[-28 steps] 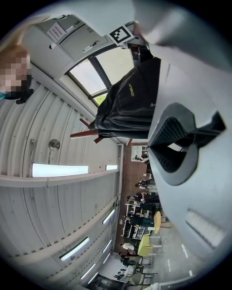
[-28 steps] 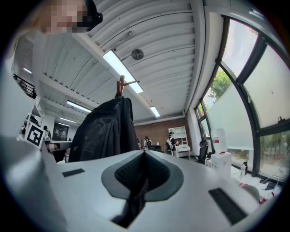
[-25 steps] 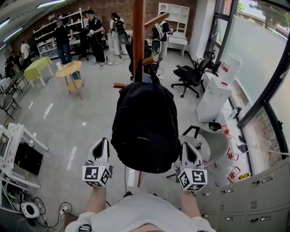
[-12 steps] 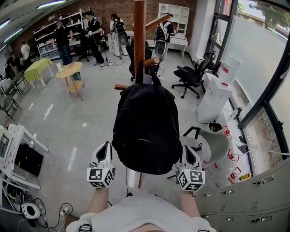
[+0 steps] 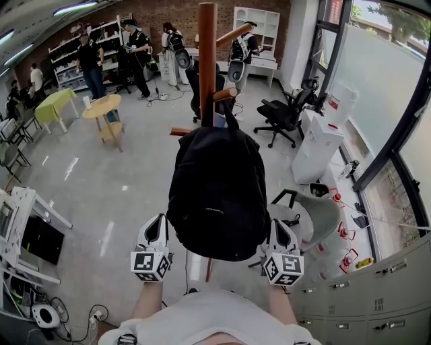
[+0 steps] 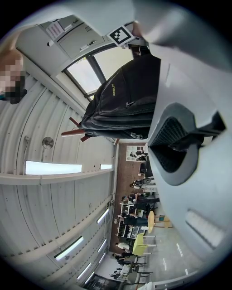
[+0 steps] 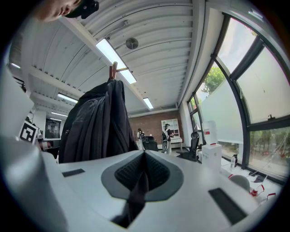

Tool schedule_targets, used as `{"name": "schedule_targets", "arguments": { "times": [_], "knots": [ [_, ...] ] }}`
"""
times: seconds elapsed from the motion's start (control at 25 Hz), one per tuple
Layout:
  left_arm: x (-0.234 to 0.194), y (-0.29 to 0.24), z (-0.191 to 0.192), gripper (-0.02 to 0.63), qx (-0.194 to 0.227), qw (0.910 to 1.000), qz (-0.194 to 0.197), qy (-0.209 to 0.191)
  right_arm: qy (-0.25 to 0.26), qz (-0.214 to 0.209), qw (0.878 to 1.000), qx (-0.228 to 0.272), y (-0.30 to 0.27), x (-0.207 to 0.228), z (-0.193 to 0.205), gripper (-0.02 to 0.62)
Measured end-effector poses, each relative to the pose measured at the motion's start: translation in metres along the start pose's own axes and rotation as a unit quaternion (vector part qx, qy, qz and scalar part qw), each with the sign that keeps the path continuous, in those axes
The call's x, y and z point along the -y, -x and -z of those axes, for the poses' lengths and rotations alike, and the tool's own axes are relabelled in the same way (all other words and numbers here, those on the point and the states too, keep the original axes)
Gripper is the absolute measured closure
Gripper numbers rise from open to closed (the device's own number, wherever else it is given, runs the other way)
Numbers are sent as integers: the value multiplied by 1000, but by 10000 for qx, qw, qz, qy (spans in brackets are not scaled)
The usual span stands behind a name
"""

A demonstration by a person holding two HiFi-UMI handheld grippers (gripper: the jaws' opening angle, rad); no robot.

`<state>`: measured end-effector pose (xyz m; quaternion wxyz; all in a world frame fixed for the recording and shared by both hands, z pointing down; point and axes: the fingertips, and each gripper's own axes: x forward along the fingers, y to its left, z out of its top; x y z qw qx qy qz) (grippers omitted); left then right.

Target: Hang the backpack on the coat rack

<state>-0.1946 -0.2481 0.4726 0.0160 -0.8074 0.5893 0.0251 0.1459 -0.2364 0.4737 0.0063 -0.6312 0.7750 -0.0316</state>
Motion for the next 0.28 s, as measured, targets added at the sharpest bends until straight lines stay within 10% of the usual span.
{"name": "schedule_targets", "arguments": {
  "times": [0.28],
  "knots": [
    [-2,1,1,596,18,10000,-26,55,3,22,10000,-38,1,-1,2,588]
  ]
}}
